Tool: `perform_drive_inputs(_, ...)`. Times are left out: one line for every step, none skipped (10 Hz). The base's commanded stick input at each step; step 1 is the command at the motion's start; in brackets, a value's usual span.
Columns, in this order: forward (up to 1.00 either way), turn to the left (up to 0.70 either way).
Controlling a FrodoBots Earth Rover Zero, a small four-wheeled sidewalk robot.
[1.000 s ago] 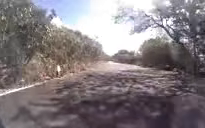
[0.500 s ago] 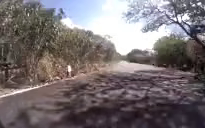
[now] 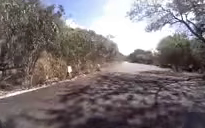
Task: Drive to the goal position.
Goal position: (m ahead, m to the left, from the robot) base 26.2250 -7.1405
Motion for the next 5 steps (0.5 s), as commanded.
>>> perform_drive_inputs(0.5,0.0)
perform_drive_inputs(0.5,0.0)
perform_drive_inputs(0.5,0.0)
perform_drive_inputs(0.5,0.0)
perform_drive_inputs(0.5,0.0)
